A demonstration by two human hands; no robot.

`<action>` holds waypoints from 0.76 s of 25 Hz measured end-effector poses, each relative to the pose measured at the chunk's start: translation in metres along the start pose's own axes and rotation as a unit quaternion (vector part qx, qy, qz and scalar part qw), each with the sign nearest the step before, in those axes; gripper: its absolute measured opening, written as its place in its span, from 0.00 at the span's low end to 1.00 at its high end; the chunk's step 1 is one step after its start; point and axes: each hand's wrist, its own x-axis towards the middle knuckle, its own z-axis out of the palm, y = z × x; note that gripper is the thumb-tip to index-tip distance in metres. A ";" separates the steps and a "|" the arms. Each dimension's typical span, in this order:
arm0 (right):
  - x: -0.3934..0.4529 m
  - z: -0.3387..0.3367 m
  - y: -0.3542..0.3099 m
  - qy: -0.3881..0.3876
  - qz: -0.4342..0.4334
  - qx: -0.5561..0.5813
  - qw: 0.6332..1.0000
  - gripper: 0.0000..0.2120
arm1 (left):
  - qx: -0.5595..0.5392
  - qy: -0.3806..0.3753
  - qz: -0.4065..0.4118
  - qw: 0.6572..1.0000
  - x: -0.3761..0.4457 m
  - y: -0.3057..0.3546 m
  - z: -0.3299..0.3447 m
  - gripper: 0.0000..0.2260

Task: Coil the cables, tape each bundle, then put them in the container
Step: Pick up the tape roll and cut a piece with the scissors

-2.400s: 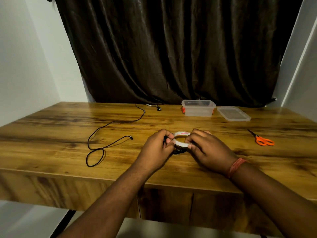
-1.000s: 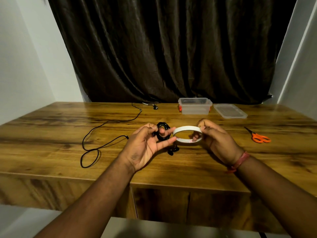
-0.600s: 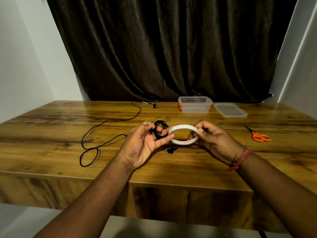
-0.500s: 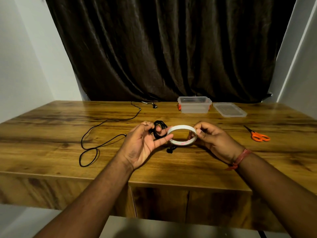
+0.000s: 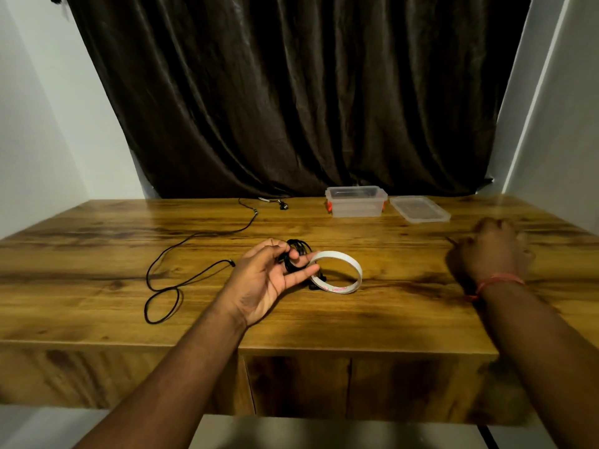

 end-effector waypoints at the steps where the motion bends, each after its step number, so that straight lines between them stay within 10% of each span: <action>1: 0.004 0.002 0.007 -0.021 0.036 -0.021 0.999 0.21 | 0.001 -0.001 0.000 1.000 -0.001 0.000 0.000 0.09; 19: -0.031 -0.015 -0.008 -0.212 -0.128 0.194 0.949 0.03 | 0.003 0.006 -0.016 1.000 0.000 -0.001 -0.002 0.10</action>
